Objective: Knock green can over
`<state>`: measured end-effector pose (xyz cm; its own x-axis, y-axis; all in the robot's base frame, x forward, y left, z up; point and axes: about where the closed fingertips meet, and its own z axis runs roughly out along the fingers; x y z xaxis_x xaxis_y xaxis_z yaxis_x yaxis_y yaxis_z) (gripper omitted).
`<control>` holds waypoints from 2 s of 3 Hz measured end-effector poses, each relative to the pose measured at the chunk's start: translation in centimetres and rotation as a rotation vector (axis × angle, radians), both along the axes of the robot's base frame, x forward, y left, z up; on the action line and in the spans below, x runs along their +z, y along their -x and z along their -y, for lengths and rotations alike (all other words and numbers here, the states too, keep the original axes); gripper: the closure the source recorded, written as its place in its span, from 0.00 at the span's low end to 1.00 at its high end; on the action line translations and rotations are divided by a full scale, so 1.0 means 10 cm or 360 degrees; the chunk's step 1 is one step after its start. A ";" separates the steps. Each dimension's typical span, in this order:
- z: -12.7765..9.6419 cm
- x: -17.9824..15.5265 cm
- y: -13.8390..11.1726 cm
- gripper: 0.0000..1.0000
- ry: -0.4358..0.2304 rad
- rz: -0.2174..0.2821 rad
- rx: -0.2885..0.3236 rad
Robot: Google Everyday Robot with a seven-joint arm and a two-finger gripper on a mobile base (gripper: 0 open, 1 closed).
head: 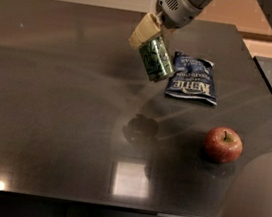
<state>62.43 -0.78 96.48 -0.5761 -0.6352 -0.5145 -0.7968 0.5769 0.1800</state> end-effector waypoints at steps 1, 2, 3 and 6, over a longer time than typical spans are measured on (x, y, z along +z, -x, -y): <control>0.12 -0.26 0.16 1.00 0.0127 -0.0167 0.0088; 0.24 -0.46 0.28 0.82 0.0246 -0.0282 0.0129; 0.34 -0.61 0.34 0.60 0.0342 -0.0341 0.0144; 0.53 -1.05 0.30 0.00 0.0512 -0.0421 0.0174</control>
Offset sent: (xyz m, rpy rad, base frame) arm -0.0487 -0.0476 -0.0638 -0.2580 0.2857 0.1177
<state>59.41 -6.10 85.98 -0.5819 -0.8038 -0.1238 -0.8069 0.5516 0.2112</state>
